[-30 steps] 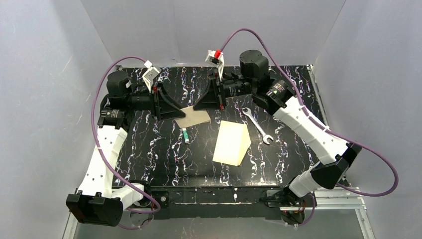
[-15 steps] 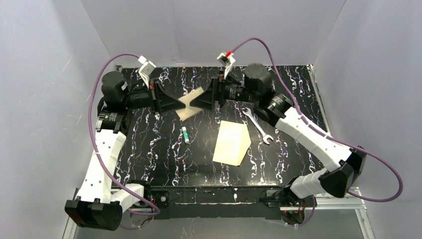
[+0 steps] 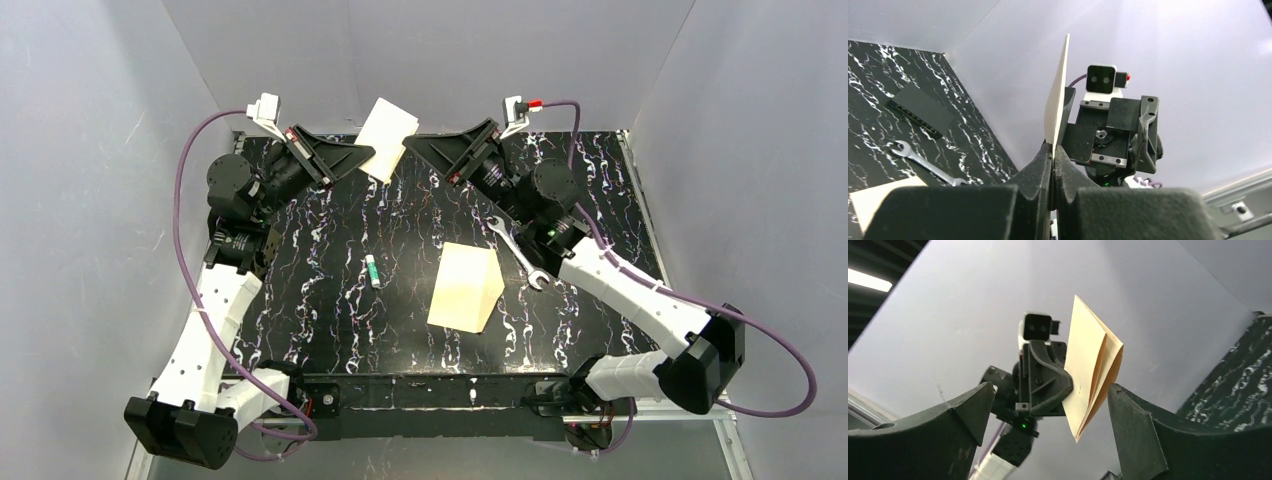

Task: Place the letter into the envelope and seal it

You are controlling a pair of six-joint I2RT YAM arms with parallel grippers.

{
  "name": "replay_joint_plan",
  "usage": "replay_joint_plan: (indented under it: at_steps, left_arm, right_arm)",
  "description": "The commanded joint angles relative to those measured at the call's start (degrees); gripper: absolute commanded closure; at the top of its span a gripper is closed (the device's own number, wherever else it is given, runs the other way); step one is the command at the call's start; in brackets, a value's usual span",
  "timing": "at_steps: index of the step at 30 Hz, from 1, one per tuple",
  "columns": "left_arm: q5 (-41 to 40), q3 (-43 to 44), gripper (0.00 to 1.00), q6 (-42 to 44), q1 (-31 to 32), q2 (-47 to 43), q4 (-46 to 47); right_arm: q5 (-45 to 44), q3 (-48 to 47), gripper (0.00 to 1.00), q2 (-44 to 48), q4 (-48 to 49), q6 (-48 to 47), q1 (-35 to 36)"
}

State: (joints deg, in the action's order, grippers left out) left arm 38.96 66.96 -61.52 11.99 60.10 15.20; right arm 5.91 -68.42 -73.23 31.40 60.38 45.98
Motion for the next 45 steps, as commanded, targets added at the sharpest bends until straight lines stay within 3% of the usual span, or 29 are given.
replay_joint_plan:
  at_steps: [1,6,11,14,18,21,24,25,26,28,30,32,35,38,42,45]
  left_arm:
    - [-6.18,-1.87,1.0,-11.66,0.65,-1.81,8.3]
    - [-6.12,-2.53,1.0,-14.02,1.23,-1.1,9.87]
    - [-7.56,-3.58,1.0,-14.14,1.68,-1.47,11.6]
    - [-6.79,-3.59,1.0,-14.55,1.9,-1.21,11.62]
    - [-6.59,-3.87,1.0,-14.86,2.53,-1.25,12.11]
    - [-5.92,-3.54,1.0,-15.08,2.74,-1.13,12.39]
    - [-4.99,-3.51,1.0,-14.74,2.8,-1.14,12.44]
    - [-4.81,-3.99,1.0,-14.52,2.86,-1.34,12.45]
    - [-4.78,-4.63,0.9,-13.89,2.79,-1.88,12.34]
    - [-5.38,-6.31,0.59,-10.8,2.78,-3.36,10.87]
    - [-7.27,-8.04,0.38,-4.72,2.74,-5.59,5.82]
    - [-10.34,-9.07,0.28,3.72,2.75,-7.77,-5.2]
    - [-16.12,-7.42,0.26,16.33,2.75,-8.09,-23.82]
    - [-20.01,-3.02,0.27,21.04,2.75,-4.98,-35.4]
    - [-14.92,-4.62,0.31,19.41,2.8,-0.94,-32.25]
    - [-8.81,-9.01,0.37,16.38,3.94,3.01,-25.65]
  right_arm:
    - [-3.97,-0.15,0.11,-2.44,11.8,9.02,0.02]
    - [-0.3,-4.28,0.31,-6.52,12.64,12.43,0.06]
    - [0.05,-3.29,0.3,-6.9,14.58,14.57,-0.01]
    - [0.02,-3.25,0.36,-6.74,15.54,14.5,0.04]
    - [1.44,-4.07,0.6,-7.66,16.01,15.67,0.0]
    - [2.67,-5.36,0.69,-8.7,14.68,16.77,-0.01]
    - [2.35,-5.56,0.87,-8.42,13.81,16.37,-0.14]
    - [2.09,-5.64,0.93,-7.9,12.28,15.71,-0.22]
    - [1.87,-5.71,0.99,-7.32,10.61,14.57,-0.31]
    - [1.16,-5.92,0.99,-5.49,4.0,11.1,-0.8]
    - [-0.82,-7.64,0.99,-3.35,-10.74,5.18,-1.6]
    - [-4.89,-9.33,0.99,-2.07,-27.53,-1.65,-2.84]
    - [-11.01,-7.37,0.99,0.05,-47.12,-9.41,-5.43]
    - [-13.82,0.22,0.99,4.37,-54.92,-11.96,-7.54]
    - [-17.68,12.42,0.99,12.15,-55.2,-11.68,-9.03]
    - [-15.8,18.41,0.99,13.59,-55.16,-12.36,-11.95]
